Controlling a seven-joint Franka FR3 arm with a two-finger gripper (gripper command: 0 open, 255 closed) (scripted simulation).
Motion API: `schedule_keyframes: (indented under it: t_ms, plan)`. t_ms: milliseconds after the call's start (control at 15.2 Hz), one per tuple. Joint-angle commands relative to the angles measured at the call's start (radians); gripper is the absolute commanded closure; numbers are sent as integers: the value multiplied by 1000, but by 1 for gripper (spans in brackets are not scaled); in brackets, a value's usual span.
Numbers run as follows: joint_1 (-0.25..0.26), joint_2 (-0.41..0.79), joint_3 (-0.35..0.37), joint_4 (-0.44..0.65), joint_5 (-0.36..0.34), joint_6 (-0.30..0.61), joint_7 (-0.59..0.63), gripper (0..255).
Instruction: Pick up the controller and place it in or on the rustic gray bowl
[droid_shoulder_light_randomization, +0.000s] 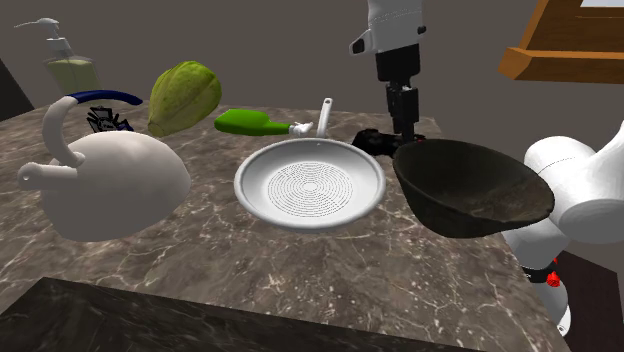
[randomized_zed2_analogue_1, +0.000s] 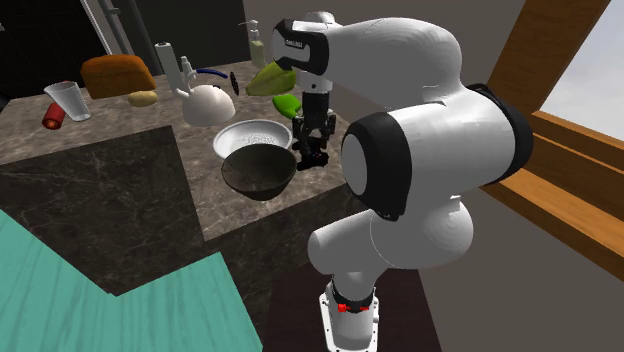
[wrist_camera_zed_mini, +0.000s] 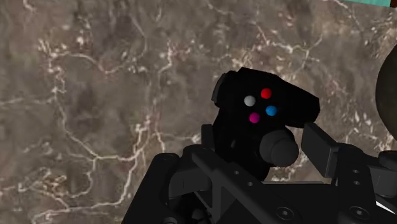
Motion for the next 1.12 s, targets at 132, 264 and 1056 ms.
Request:
schedule_keyframes:
  t_ms: [132,264,1056]
  plan:
    - [1,6,0,57,1,-51,6,255]
    - [1,10,-1,87,1,-77,9,255]
    - [-38,35,-26,41,50,12,80,0]
